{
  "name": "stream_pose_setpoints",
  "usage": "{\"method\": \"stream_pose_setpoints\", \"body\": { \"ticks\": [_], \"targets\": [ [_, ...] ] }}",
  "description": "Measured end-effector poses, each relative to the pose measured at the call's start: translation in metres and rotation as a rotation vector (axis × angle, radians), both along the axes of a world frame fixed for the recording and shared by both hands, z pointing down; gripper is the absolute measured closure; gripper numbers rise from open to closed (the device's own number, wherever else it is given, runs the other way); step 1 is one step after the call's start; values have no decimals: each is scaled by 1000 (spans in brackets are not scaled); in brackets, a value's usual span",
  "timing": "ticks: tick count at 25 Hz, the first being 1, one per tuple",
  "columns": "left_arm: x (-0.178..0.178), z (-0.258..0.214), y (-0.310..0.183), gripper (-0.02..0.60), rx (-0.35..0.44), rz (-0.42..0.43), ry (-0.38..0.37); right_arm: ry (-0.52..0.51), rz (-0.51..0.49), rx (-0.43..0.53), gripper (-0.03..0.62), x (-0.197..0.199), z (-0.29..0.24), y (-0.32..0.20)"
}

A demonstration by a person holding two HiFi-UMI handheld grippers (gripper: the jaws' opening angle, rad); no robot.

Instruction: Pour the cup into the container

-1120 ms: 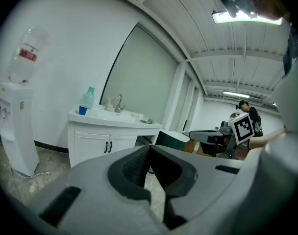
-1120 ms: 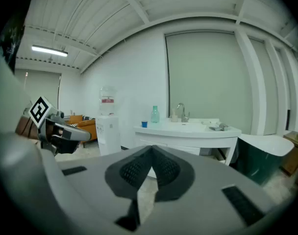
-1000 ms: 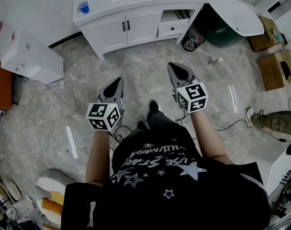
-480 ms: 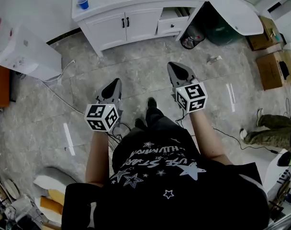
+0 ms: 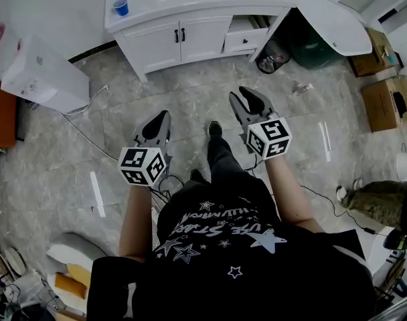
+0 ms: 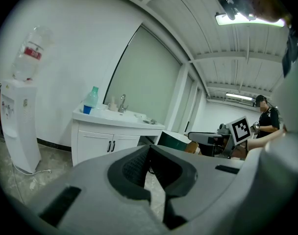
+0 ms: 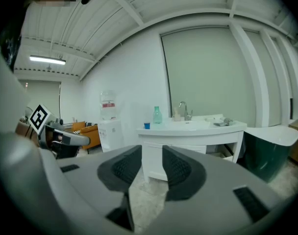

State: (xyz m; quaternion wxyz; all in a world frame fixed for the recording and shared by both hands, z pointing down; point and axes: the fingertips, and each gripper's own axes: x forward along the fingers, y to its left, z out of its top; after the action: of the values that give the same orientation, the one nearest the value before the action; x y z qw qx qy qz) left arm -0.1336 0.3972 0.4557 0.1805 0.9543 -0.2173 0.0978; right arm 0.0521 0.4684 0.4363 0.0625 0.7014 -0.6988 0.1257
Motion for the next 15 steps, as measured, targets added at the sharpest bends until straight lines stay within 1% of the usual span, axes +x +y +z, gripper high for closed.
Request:
{"method": "stream_pose_setpoints", "body": {
  "ticks": [3,8,10,13,15],
  "targets": [
    [5,6,-15,571,0,-16,-20,-12,-22,11,374,7,6,-23],
    [13,13,-47,571,-13,-68,-44,-37,-75,-1,277,24,21,-65],
    [18,13,-66,571,-12,-102,-53,-44,-116,-8,210,31,25,-90],
    [30,11,-98,571,-12,-147,-57,-57,-150,-16,152,48,28,-130],
    [42,8,-117,571,-10,-172,-55,-57,-168,-21,134,61,29,-155]
  ]
}}
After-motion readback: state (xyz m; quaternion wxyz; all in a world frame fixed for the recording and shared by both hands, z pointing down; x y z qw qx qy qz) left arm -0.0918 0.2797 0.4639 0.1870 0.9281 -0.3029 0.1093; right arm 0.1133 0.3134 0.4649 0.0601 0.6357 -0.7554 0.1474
